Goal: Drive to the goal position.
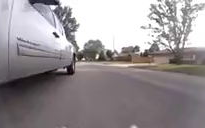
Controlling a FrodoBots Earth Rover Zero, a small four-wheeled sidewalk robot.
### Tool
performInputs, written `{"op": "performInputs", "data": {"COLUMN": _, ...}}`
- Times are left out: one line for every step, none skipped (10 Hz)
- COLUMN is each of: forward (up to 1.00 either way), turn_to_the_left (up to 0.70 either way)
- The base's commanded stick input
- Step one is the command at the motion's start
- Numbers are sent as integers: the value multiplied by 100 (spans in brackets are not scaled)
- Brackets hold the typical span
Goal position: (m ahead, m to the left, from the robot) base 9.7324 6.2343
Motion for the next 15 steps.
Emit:
{"op": "performInputs", "data": {"forward": 98, "turn_to_the_left": 2}}
{"op": "performInputs", "data": {"forward": 98, "turn_to_the_left": 3}}
{"op": "performInputs", "data": {"forward": 98, "turn_to_the_left": 38}}
{"op": "performInputs", "data": {"forward": 98, "turn_to_the_left": 31}}
{"op": "performInputs", "data": {"forward": 98, "turn_to_the_left": 23}}
{"op": "performInputs", "data": {"forward": 98, "turn_to_the_left": 15}}
{"op": "performInputs", "data": {"forward": 98, "turn_to_the_left": 6}}
{"op": "performInputs", "data": {"forward": 98, "turn_to_the_left": 0}}
{"op": "performInputs", "data": {"forward": 98, "turn_to_the_left": 0}}
{"op": "performInputs", "data": {"forward": 98, "turn_to_the_left": 0}}
{"op": "performInputs", "data": {"forward": 98, "turn_to_the_left": 0}}
{"op": "performInputs", "data": {"forward": 98, "turn_to_the_left": 0}}
{"op": "performInputs", "data": {"forward": 98, "turn_to_the_left": 0}}
{"op": "performInputs", "data": {"forward": 98, "turn_to_the_left": -9}}
{"op": "performInputs", "data": {"forward": 98, "turn_to_the_left": -18}}
